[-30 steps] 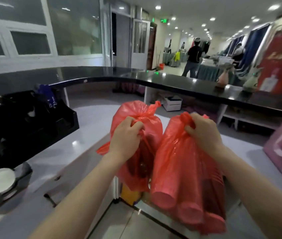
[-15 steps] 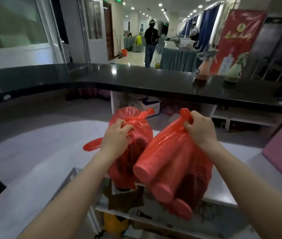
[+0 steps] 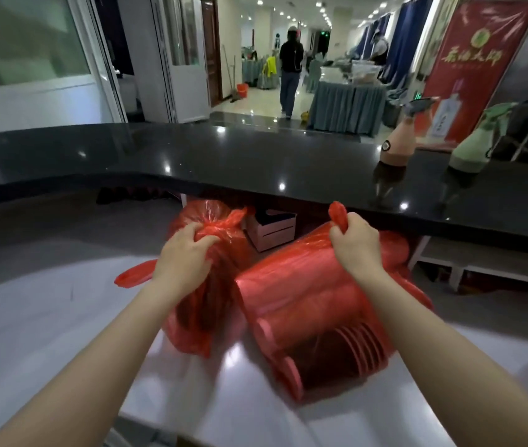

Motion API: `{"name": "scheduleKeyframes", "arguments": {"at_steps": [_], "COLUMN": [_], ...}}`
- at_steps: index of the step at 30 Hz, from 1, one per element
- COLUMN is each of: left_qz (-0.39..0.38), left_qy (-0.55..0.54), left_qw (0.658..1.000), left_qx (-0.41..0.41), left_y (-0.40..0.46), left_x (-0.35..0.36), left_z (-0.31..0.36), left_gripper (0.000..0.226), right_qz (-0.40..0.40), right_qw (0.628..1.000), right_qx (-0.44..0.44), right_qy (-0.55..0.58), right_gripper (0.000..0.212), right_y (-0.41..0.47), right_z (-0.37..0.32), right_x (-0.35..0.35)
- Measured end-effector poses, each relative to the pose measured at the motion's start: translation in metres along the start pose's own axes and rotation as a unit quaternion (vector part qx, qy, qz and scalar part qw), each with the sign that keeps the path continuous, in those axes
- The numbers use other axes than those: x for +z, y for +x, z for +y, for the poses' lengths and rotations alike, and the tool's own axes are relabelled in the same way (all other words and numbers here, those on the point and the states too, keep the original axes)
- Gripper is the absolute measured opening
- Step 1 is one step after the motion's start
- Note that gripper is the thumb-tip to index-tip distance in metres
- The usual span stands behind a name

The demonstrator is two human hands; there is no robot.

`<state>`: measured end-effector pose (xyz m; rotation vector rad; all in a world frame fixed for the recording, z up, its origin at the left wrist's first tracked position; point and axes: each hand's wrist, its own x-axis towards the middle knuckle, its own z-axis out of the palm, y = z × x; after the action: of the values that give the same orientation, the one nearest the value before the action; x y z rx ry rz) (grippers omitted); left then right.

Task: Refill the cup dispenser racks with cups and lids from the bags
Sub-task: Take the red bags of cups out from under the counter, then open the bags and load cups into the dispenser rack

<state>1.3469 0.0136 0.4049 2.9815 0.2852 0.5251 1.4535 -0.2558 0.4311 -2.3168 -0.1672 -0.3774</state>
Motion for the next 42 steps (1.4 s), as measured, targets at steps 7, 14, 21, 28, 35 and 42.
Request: {"name": "scheduleKeyframes", "arguments": {"at_steps": [7,14,21,28,35,42], "left_qz": [-0.014,-0.187,-0.194,-0.201,-0.224,-0.257], "left_qy": [-0.172,-0.235,-0.121,-0.115,-0.145,-0.239], "left_qw": [0.98,0.954,0.973,0.971,0.949,0.914], "left_qx": [0.097,-0.005,0.023,0.062,0.168,0.203], "left_y": [0.014,0.023,0.002,0.004,0.001,-0.017], "left_x": [0.021,0.094,0.141,0.144,0.138,0.122], "left_z": [0.095,0.163,0.158,0.15,0.126,0.109], "left_gripper": [0.057,0.097,0.108,0.111,0.105,0.092], "right_qz": [-0.144,-0.174,-0.304,-0.323,-0.327,-0.288], "right_qw": [0.989,0.984,0.893,0.882,0.872,0.884], "right_qx": [-0.037,-0.045,-0.066,-0.055,-0.027,-0.011], "right_qy": [-0.004,0.0,-0.325,-0.34,-0.364,-0.369], "right_gripper": [0.021,0.047,0.073,0.066,0.068,0.076], "right_y": [0.012,0.029,0.024,0.013,-0.021,-0.083], "right_z": [0.018,0.065,0.145,0.155,0.138,0.12], "right_x": [0.005,-0.01,-0.004,-0.002,-0.022,-0.032]}}
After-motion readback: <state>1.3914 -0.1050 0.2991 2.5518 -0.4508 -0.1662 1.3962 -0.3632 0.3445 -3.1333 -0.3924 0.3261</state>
